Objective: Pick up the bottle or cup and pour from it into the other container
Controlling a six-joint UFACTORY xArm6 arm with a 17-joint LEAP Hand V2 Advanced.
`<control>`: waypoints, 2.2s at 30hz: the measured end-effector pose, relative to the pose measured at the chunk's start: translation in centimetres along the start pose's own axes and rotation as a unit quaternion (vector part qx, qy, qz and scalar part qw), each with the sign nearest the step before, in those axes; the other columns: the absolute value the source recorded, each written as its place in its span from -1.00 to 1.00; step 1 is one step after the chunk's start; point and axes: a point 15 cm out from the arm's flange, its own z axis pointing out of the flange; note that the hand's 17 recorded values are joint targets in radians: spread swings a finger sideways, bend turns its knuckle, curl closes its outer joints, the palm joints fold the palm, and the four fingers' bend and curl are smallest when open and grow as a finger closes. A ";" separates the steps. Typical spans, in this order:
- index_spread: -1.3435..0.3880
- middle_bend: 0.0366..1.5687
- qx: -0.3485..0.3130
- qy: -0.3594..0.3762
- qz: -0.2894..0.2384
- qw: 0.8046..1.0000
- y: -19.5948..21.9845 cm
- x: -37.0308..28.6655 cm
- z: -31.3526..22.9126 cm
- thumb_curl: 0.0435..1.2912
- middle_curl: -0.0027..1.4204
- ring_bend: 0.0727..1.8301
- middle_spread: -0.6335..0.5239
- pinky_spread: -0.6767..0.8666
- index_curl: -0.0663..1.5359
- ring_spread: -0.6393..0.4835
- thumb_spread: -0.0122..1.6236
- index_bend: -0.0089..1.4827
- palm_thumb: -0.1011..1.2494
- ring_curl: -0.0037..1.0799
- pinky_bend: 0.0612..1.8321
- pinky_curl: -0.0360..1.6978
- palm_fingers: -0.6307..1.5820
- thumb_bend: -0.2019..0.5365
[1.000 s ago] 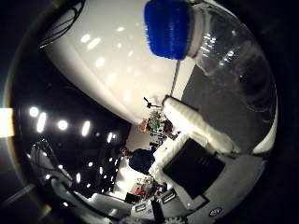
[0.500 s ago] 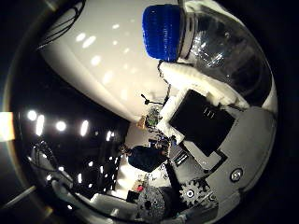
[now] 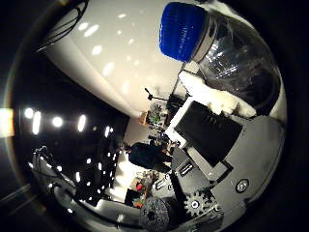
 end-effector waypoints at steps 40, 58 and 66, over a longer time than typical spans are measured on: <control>0.31 0.78 -0.275 0.396 -0.217 0.849 4.0 -25.1 13.8 0.47 0.07 0.41 -0.08 -0.43 0.18 -0.30 -0.78 0.60 0.83 0.60 0.34 0.09 0.56 -0.50; 0.31 0.77 -0.350 0.610 -0.328 0.632 5.9 -27.0 21.8 0.45 0.07 0.39 -0.08 -0.45 0.19 -0.30 -0.78 0.58 0.83 0.63 0.29 0.17 0.57 -0.51; 0.31 0.78 -0.352 0.646 -0.337 0.587 4.9 -28.0 25.6 0.46 0.07 0.38 -0.08 -0.46 0.19 -0.32 -0.77 0.58 0.82 0.65 0.27 0.19 0.57 -0.50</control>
